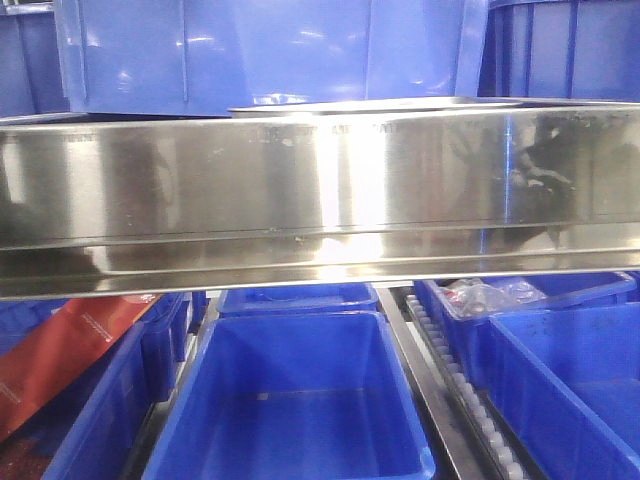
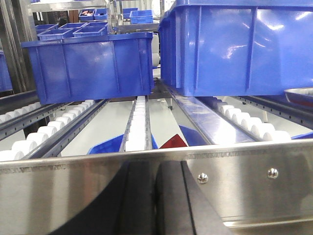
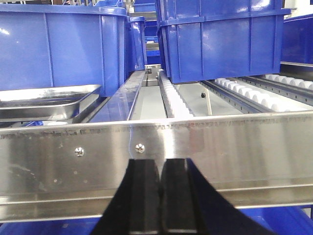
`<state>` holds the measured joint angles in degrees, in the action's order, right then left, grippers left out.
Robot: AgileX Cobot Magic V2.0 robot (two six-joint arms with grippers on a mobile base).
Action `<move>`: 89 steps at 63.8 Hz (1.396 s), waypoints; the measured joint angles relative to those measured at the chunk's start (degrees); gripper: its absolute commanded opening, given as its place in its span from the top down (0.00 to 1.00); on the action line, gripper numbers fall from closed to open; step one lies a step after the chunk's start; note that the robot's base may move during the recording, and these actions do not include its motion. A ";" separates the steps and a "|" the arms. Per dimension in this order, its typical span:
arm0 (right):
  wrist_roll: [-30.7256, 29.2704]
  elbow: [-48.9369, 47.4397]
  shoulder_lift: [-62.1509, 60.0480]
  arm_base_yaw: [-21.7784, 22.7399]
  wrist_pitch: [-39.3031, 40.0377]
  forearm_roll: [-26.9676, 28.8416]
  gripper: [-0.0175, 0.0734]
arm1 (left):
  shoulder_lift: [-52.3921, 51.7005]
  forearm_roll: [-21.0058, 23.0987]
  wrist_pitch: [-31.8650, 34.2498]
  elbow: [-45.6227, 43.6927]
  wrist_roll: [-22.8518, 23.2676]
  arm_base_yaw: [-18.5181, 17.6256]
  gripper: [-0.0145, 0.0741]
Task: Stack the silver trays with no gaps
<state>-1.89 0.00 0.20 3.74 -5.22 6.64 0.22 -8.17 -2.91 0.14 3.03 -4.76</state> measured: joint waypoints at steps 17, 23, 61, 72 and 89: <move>0.00 0.00 0.00 0.00 1.05 0.00 0.89 | 0.00 -0.90 2.91 0.03 0.00 0.00 0.85; 0.00 0.00 0.00 0.00 4.29 0.00 0.89 | 0.00 -1.13 8.77 0.03 0.00 0.00 0.85; 0.39 -25.55 2.38 0.00 -16.51 -2.78 0.89 | 6.29 2.75 -16.92 -34.61 0.11 0.00 0.85; 0.39 -37.80 12.92 0.00 -29.93 -5.25 0.89 | 17.78 3.35 -30.96 -47.23 0.11 0.00 0.85; 0.39 -53.85 34.10 0.00 -42.13 -4.91 0.89 | 40.35 13.55 -45.02 -59.68 -1.20 0.00 0.85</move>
<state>-1.50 -53.85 34.30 3.74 -47.35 1.73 40.57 5.38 -47.93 -59.54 1.84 -4.76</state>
